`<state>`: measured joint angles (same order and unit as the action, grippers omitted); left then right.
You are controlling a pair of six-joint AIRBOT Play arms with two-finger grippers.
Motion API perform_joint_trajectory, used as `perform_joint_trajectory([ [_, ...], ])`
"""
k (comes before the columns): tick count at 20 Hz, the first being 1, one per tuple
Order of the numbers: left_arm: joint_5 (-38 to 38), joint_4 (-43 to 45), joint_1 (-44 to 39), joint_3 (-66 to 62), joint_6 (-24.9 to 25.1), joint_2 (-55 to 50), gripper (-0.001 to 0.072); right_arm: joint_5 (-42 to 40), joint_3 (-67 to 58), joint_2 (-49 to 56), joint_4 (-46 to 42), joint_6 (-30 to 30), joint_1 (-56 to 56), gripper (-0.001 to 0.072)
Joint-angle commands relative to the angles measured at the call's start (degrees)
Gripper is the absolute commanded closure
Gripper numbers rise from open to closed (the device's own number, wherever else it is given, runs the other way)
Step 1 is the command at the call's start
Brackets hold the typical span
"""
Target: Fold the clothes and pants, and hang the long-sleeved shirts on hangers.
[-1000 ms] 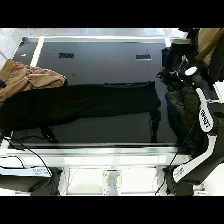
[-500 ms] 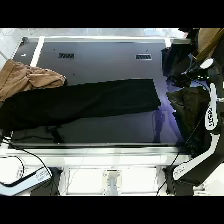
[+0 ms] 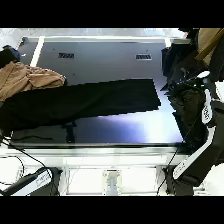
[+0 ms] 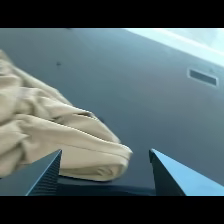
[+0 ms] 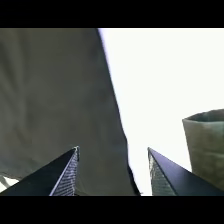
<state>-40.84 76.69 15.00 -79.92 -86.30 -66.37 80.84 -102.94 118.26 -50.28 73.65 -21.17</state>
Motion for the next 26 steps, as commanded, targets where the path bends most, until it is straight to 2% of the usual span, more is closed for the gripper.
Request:
perform_joint_trajectory([
  [1, -0.4, 0.0, -4.5, 0.0, 5.3, -1.4, 0.0106, 0.7, -0.1, 1.6, -2.8, -0.9, 2.6, 0.0208],
  [5, -0.6, 0.0, -7.1, 0.0, 6.3, -2.6, 0.0106, -1.4, -0.1, 1.8, -8.2, 1.7, 6.4, 0.0226],
  [9, -0.6, 0.0, -9.0, 0.0, 6.8, -3.7, 0.0106, -0.6, -0.1, 2.4, -8.0, 1.9, 10.1, 0.0227],
  [10, -0.6, 0.0, -9.5, 0.0, 7.4, -3.9, 0.0106, -0.2, -0.1, 2.4, -6.8, 1.7, 10.9, 0.0272],
  [12, -0.6, 0.0, -10.4, 0.0, 7.7, -4.3, 0.0106, 0.9, -0.1, 2.3, -2.6, 0.3, 11.6, 0.0504],
  [14, -0.6, 0.0, -11.9, 0.0, 7.7, -5.0, 0.0106, 1.0, -0.4, 2.2, 2.4, 0.3, 11.4, 0.0702],
  [16, -0.6, -0.2, -13.8, 0.0, 7.7, -6.2, 0.0130, 1.0, -2.6, 2.1, 3.7, 0.3, 11.4, 0.0703],
  [17, -0.6, -0.2, -15.1, 0.0, 7.7, -7.2, 0.0247, 1.0, -4.1, 2.1, 4.1, 0.3, 11.4, 0.0703],
  [18, -0.6, -0.2, -16.4, 0.0, 7.7, -8.3, 0.0436, 1.0, -6.1, 1.8, 4.2, 0.5, 11.4, 0.0703],
  [19, -0.5, -0.2, -18.0, 0.0, 7.7, -9.7, 0.0595, 1.0, -8.0, 1.4, 3.9, 0.9, 11.4, 0.0703],
  [20, -0.5, -0.2, -19.7, 0.0, 7.7, -11.2, 0.0621, 1.0, -9.7, 1.0, 3.5, 1.8, 11.4, 0.0704],
  [21, -0.5, -0.5, -21.5, 0.0, 7.7, -12.7, 0.0686, 1.5, -11.7, 0.7, 3.7, 2.7, 11.4, 0.0704],
  [24, -0.5, -4.7, -27.8, 0.0, 7.7, -17.9, 0.0687, 5.5, -16.0, -0.7, 5.8, 3.8, 11.9, 0.0704],
  [26, -0.6, -8.4, -31.9, 0.0, 7.7, -21.8, 0.0687, 5.3, -16.0, -3.0, 7.3, 3.9, 12.7, 0.0704],
])
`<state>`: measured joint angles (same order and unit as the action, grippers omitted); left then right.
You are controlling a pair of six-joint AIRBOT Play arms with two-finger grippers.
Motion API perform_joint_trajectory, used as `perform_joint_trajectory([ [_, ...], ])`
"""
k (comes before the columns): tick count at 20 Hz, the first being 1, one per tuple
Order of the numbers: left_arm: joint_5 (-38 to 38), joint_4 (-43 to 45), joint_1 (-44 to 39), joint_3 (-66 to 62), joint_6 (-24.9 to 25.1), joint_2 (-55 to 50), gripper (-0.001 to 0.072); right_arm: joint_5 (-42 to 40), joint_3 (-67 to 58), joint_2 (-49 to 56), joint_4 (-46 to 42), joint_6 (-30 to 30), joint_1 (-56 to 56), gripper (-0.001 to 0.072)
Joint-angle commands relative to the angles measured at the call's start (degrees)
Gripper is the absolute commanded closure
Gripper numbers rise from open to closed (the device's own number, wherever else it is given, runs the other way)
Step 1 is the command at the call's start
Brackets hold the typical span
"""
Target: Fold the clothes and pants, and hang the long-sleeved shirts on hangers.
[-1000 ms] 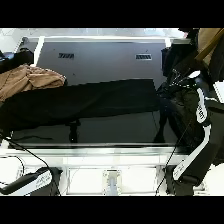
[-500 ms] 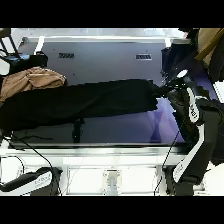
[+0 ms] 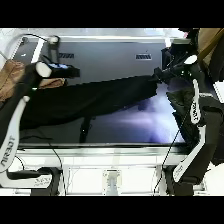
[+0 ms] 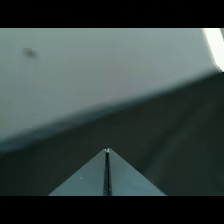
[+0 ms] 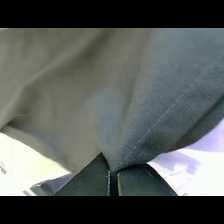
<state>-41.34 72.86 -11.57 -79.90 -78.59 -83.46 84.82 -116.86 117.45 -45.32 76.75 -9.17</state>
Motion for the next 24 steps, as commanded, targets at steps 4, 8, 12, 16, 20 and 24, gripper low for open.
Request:
perform_joint_trajectory([
  [4, 0.0, -9.5, -11.6, 0.0, 0.0, -11.7, 0.0687, 1.1, -2.1, -6.9, 2.7, 1.8, 3.8, 0.0704],
  [8, -0.1, -9.5, -14.8, 0.0, 0.0, -16.5, 0.0687, 1.1, -2.1, -9.8, 2.9, 1.8, 8.6, 0.0705],
  [12, -0.1, -9.2, -13.4, -0.3, 0.0, -16.4, 0.0687, 0.2, -2.1, -10.4, 3.0, 1.8, 14.2, 0.0705],
  [16, -0.5, -7.3, -2.6, -0.5, 0.0, -8.5, 0.0687, -6.3, -2.1, -10.3, 3.0, 2.2, 21.4, 0.0706],
  [20, -2.5, -7.3, 12.0, -0.5, 0.0, 3.6, 0.0687, -15.9, -2.0, -9.0, 2.8, 3.3, 31.2, 0.0707],
  [24, -8.0, -7.3, 22.2, -0.4, 0.0, 11.9, 0.0687, -26.1, -1.3, -4.6, 3.2, 3.4, 41.8, 0.0706],
])
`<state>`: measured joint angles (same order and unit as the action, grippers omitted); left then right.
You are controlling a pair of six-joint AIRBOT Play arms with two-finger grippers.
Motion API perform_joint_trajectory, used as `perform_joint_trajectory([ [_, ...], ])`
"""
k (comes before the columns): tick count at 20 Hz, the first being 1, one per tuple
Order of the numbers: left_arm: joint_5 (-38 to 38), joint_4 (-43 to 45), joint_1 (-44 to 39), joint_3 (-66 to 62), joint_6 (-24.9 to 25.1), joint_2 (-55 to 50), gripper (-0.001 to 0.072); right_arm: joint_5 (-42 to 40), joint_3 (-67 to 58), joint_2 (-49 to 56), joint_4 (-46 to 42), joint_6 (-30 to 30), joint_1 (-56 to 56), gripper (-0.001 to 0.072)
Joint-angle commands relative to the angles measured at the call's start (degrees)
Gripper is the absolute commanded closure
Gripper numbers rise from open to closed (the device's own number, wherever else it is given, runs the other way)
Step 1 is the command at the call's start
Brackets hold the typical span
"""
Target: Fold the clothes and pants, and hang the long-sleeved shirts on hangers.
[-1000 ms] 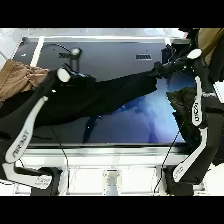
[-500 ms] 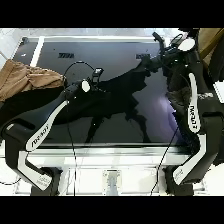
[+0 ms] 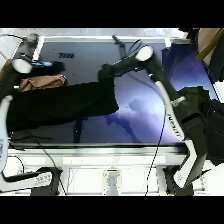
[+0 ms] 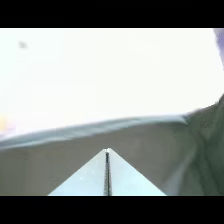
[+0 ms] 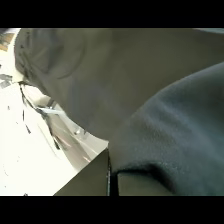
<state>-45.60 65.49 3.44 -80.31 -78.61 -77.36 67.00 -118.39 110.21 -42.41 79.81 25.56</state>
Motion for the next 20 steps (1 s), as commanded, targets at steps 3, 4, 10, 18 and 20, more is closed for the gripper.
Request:
perform_joint_trajectory([
  [3, -7.2, 0.1, 10.3, 0.0, 2.7, 8.1, 0.0687, -15.8, 0.3, 7.8, 1.6, 0.5, 14.0, 0.0706],
  [4, -8.0, 0.0, 10.6, 0.0, 3.3, 8.1, 0.0687, -19.5, 0.3, 9.2, 3.0, 0.5, 15.6, 0.0705],
  [10, -9.1, 0.7, 10.7, 0.1, 3.3, 8.0, 0.0687, -30.4, -0.4, 9.1, 11.0, 0.0, 16.1, 0.0205],
  [18, -9.1, 0.6, 10.7, 0.1, 3.2, 8.0, 0.0687, 8.5, 3.6, 1.4, -11.8, 4.2, -10.5, 0.0226],
  [20, -9.1, 0.6, 10.7, 0.1, 3.2, 8.0, 0.0687, 8.0, 9.5, 2.4, -5.1, 6.8, -14.5, 0.0216],
])
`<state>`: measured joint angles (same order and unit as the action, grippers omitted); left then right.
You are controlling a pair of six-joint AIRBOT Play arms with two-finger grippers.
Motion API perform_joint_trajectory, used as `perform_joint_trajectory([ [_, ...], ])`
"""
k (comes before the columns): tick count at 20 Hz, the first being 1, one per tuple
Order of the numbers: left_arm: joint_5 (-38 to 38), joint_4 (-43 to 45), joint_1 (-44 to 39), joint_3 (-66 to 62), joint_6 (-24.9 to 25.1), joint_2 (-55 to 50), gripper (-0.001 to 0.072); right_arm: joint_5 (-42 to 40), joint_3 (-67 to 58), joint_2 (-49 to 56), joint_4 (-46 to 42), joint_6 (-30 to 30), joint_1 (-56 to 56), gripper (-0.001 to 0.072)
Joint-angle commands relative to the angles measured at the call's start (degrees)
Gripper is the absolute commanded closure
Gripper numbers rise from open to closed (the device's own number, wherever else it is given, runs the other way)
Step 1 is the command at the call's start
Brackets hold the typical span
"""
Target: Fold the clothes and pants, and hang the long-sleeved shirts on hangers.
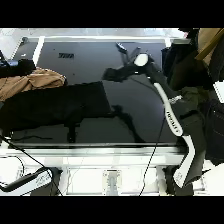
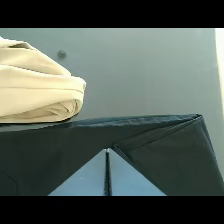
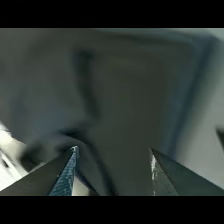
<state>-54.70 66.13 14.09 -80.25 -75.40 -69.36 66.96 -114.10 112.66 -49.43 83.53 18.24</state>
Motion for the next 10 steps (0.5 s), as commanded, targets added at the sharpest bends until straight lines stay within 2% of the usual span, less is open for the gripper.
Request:
perform_joint_trajectory([
  [1, 0.0, -0.2, 0.0, 0.0, 0.0, 0.0, 0.0687, 8.5, 6.9, 1.4, 6.5, 2.3, -8.4, 0.0215],
  [3, -0.1, -0.2, 0.0, 0.0, -0.2, 0.0, 0.0687, 9.5, 7.5, 5.6, 13.0, 0.0, -8.9, 0.0204],
  [4, -0.3, -0.2, 0.0, 0.0, -0.2, 0.1, 0.0687, 9.0, 7.5, 7.6, 15.0, -0.4, -8.5, 0.0148],
  [7, -0.7, -0.2, 0.0, 0.0, -0.2, 0.1, 0.0687, 8.2, 7.5, 11.4, 16.0, -0.4, -5.6, 0.0147],
  [10, -0.8, -0.2, 0.0, 0.0, -0.2, 0.1, 0.0687, 7.1, 7.5, 13.4, 15.7, 1.9, -2.2, 0.0153],
])
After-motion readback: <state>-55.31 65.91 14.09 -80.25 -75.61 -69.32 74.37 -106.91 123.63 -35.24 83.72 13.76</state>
